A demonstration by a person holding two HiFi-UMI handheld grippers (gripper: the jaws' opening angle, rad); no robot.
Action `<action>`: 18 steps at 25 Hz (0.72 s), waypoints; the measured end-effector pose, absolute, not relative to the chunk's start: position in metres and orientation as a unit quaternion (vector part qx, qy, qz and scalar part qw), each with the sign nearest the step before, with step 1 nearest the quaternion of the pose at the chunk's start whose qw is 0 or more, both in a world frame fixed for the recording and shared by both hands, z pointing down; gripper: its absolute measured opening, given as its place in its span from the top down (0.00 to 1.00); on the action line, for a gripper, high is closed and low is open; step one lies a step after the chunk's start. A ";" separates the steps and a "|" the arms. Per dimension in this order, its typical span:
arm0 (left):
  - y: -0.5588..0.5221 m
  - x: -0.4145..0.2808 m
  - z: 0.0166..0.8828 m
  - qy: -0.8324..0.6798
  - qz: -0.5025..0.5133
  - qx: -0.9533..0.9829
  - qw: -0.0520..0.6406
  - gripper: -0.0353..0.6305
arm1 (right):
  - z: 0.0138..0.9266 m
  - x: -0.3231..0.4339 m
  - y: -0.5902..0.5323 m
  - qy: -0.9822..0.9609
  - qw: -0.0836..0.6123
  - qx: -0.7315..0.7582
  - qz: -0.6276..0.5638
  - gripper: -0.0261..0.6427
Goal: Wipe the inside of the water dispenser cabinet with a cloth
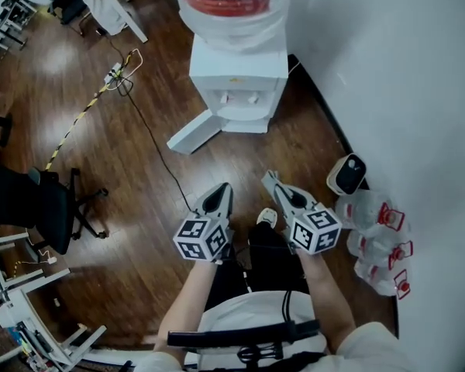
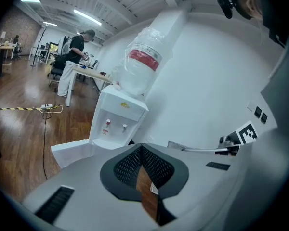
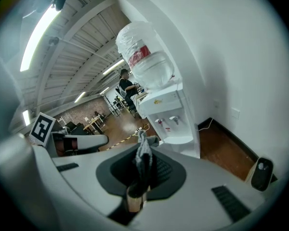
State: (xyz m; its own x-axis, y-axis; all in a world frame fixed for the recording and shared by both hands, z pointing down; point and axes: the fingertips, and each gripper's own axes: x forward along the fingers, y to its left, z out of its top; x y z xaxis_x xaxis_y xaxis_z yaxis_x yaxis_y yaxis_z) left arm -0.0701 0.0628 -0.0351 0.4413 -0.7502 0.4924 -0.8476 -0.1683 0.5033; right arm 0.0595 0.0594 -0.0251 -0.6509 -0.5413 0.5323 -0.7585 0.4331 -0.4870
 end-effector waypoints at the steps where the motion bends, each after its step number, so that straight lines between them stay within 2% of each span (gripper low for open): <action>1: 0.061 -0.073 -0.031 -0.521 0.067 0.764 0.376 0.97 | -0.021 0.055 0.058 -0.831 0.152 0.392 0.364 0.91; 9: 0.038 -0.137 0.027 -0.490 0.080 0.772 0.398 0.97 | 0.033 -0.012 0.032 -0.810 0.172 0.425 0.366 0.91; 18: -0.027 -0.193 0.151 -0.448 0.122 0.804 0.371 0.97 | 0.152 -0.077 -0.028 -0.796 0.169 0.471 0.340 0.91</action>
State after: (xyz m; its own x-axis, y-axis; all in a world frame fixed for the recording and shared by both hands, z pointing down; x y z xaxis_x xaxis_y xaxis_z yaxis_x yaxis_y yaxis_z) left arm -0.1925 -0.0268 0.1507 0.5688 -0.6298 0.5290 -0.8111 -0.3226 0.4880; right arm -0.0775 -0.0284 0.1521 -0.4993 -0.6353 0.5891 -0.8649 0.3259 -0.3816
